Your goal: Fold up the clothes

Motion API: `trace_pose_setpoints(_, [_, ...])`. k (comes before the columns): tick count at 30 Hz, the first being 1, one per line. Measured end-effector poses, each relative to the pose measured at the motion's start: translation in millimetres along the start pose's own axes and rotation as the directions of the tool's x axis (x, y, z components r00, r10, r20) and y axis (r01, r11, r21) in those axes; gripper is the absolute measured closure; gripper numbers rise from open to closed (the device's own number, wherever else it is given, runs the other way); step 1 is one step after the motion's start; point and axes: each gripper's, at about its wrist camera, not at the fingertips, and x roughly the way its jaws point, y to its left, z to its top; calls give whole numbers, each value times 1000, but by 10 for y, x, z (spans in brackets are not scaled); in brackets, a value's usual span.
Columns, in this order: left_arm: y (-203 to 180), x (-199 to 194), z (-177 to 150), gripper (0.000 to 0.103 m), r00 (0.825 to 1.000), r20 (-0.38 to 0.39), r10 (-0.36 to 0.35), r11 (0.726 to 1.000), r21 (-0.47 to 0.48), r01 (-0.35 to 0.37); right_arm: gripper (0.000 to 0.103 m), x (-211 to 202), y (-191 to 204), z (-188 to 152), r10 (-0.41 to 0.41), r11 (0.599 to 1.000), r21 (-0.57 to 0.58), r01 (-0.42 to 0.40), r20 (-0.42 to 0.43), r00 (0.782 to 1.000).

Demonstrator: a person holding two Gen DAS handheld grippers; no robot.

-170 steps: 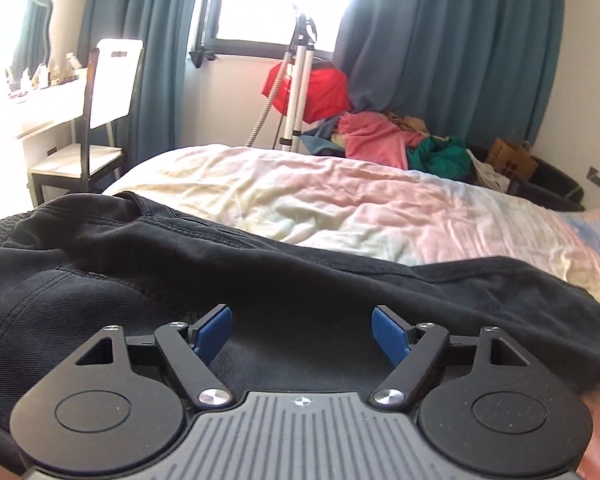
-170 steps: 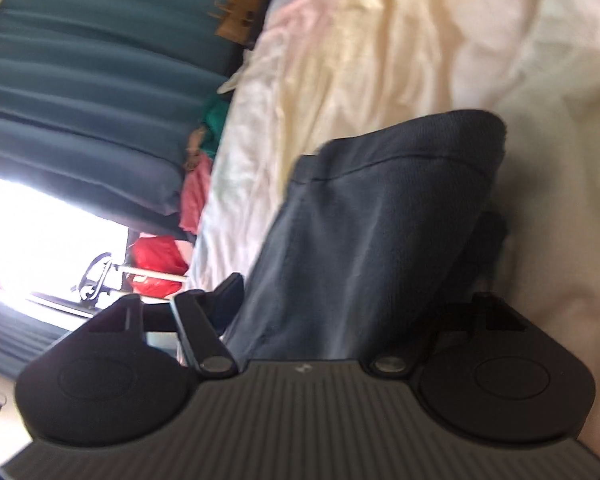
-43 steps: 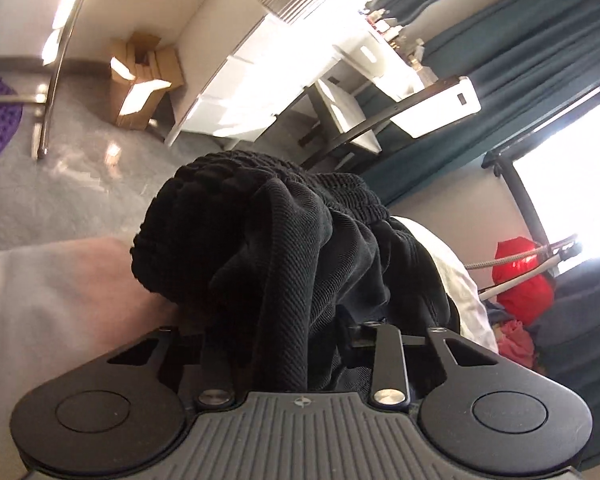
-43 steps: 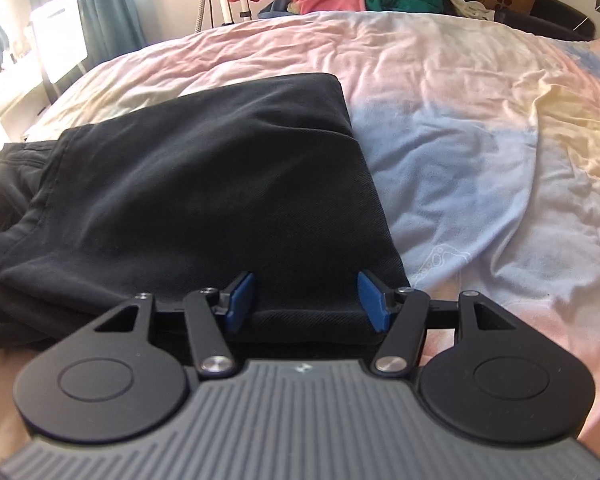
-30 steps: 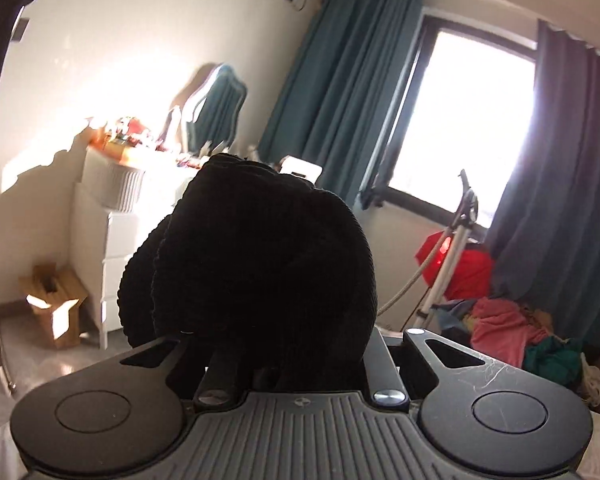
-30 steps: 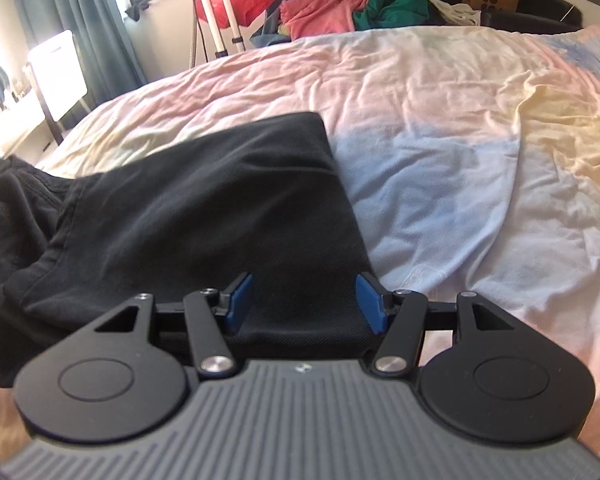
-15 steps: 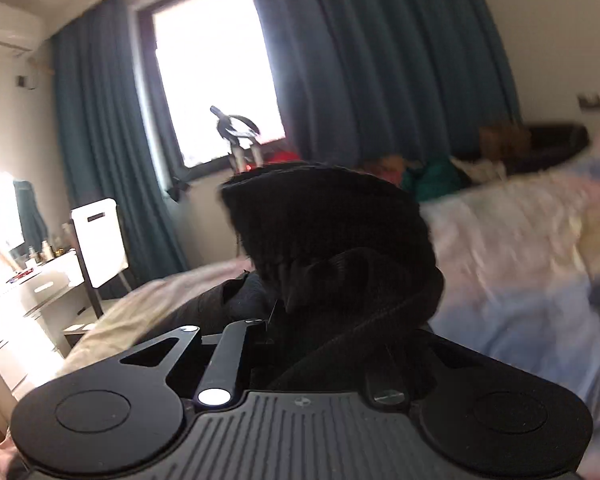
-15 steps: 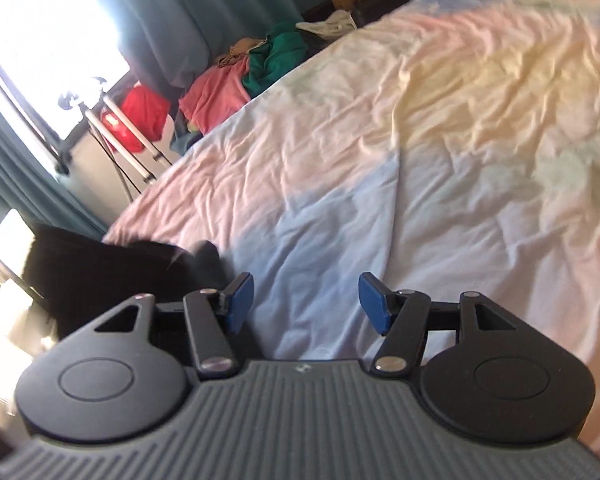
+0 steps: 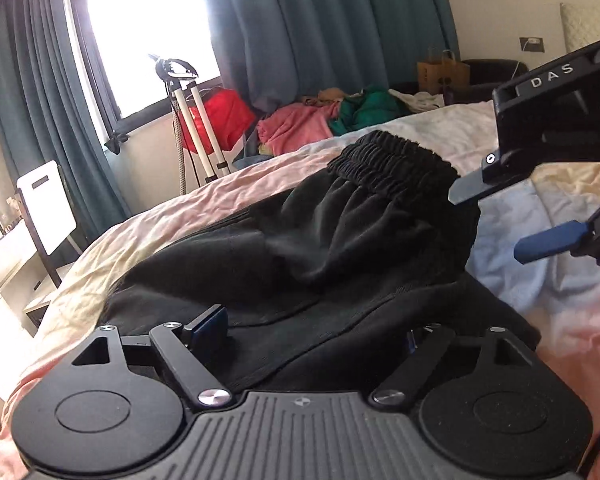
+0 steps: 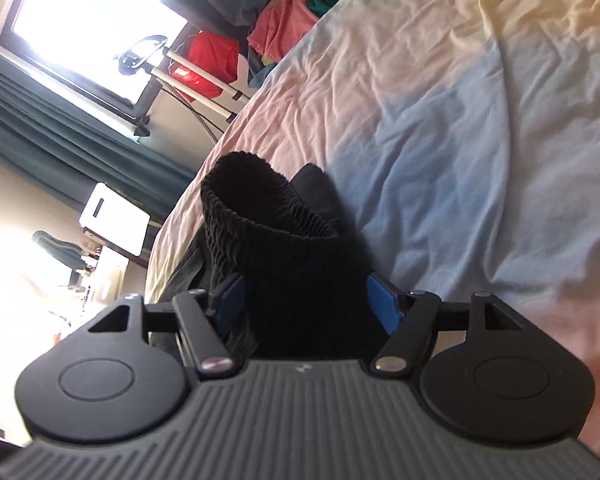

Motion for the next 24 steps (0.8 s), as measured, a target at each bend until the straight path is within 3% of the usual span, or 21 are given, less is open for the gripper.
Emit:
trace_pose_setpoints(2, [131,-132,-118,17,1000,7,22,999,25,-22,24,67,2,-24,20,999,29,-20,-20,1000])
trace_pose_setpoints(6, [323,-381,-319,15,996,36,86,996,4,-86,24,229,9,-76,26,998,60,-25,-25,999])
trace_pose_setpoints(10, [310,-535,-419,14,993,16,115,991,-76,-113,24,396,-22,-100,105,988,113,-105,0,994])
trace_pose_setpoints(16, [414,-659,-426,13,993,6,116,980,-162,-114,24,645,122,-110,99,995,6,-99,30,995])
trace_pose_setpoints(18, [477,-687,-437,13,994,-4,106,974,-200,-104,32,710,161,-117,67,997,-29,-66,35,997])
trace_pose_setpoints(20, [509,-697,-430,13,994,-2,107,972,-212,-105,47,646,256,-147,47,994,-98,-39,79,996])
trace_pose_setpoints(24, [562,-693,-423,12,993,8,117,962,-247,-112,58,304,442,-191,95,984,-169,-62,200,975])
